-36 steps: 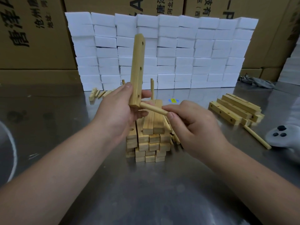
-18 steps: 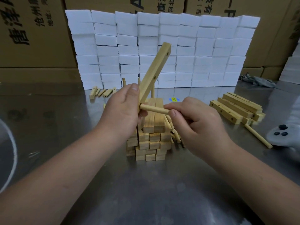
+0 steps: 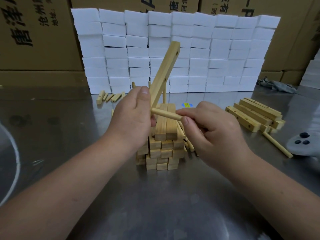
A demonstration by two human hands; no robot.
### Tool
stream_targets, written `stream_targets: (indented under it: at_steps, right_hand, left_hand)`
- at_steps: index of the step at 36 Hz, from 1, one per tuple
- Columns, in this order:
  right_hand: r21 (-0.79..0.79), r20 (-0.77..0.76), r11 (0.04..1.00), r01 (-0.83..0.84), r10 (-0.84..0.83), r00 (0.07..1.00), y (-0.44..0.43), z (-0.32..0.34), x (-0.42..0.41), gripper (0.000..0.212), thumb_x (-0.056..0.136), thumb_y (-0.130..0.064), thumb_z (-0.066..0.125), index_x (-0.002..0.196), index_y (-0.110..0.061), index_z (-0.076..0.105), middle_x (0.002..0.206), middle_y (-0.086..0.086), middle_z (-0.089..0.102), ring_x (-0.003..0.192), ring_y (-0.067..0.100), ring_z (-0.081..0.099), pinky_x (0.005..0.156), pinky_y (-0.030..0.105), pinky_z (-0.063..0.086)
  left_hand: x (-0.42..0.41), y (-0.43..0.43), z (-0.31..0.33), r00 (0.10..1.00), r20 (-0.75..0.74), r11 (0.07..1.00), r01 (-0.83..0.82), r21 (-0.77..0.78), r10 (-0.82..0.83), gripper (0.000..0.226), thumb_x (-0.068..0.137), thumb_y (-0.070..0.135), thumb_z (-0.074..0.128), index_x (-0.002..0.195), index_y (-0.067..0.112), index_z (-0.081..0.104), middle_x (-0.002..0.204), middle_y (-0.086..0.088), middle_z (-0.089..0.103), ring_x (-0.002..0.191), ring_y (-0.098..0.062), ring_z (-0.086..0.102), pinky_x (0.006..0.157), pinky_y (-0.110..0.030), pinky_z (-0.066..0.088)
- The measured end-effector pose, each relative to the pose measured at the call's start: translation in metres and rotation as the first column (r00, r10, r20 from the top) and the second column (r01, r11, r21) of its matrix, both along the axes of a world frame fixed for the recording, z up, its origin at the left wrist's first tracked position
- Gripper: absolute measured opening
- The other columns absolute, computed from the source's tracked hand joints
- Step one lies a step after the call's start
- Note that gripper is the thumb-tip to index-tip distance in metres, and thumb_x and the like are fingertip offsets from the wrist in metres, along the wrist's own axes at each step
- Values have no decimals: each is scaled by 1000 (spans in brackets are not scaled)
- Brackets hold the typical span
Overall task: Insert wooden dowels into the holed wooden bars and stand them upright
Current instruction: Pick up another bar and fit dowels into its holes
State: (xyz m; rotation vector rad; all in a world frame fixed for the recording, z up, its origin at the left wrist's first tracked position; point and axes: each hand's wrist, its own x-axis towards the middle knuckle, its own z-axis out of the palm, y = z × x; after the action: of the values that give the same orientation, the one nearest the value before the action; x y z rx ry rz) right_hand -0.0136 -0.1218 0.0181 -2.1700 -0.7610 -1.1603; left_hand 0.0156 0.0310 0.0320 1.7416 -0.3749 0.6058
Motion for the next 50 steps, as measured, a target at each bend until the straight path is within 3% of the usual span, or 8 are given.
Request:
stream_targets:
  at_steps: [14,17,20,29,36,41,44,50]
  right_hand:
    - [-58,15,998,19,-18,1000,0,2,-1,34,84,-31,49,101,-11,72,68,-4,47,60,10,45,53,24,40]
    - [-92,47,995,41,-37,998,1,2,-1,33,84,-30,50,99,-11,72,65,-2,51,56,12,46,51,21,38]
    - [-123,68,991,52,-44,997,0,3,-2,32,84,-29,51,98,-10,73,63,1,53,53,17,49,49,21,38]
    - [-164,108,985,56,-39,993,0,5,-4,32,85,-29,51,95,-8,73,60,3,56,52,19,53,43,26,42]
    - [-138,50,990,12,-5,999,1,4,-4,31,87,-28,49,95,-8,72,63,-1,62,56,16,58,47,31,50]
    - [-41,-109,999,-35,30,994,1,3,-5,32,88,-37,46,94,-19,72,57,-17,47,53,2,46,46,24,41]
    - [75,-237,994,-80,96,967,2,3,-6,25,87,-41,51,93,-26,71,56,-13,55,58,4,52,49,18,40]
    - [304,-447,943,-136,268,853,4,5,-8,18,76,-51,47,68,-43,61,44,-17,49,42,-1,46,40,9,32]
  left_hand:
    - [0,0,-1,998,-70,999,-3,-34,0,40,99,44,26,67,28,45,43,7,46,38,-1,41,39,-14,35]
    - [0,0,2,993,-114,997,-18,-74,9,46,94,49,30,56,29,48,45,18,46,52,-5,44,65,-35,51]
    - [-4,-1,5,993,-116,999,-29,-20,26,44,83,57,26,49,39,48,47,22,43,61,-13,39,79,-51,48]
    - [-6,-3,0,999,-34,1000,7,5,-7,41,98,42,28,66,25,49,52,18,45,53,-1,40,63,-37,41]
    - [-6,-2,1,999,-10,998,38,41,-37,51,98,41,28,52,44,49,51,19,42,50,1,37,60,-33,38]
    - [-9,-2,2,998,30,998,46,42,-47,32,85,48,26,64,29,41,54,20,40,54,1,35,61,-33,36]
    - [-8,-1,1,997,54,998,54,42,-57,32,84,48,26,65,25,38,53,18,39,53,0,35,58,-30,36]
    - [-6,2,-1,989,136,992,34,123,-51,31,87,45,27,63,29,35,50,17,40,48,-2,35,46,-21,32]
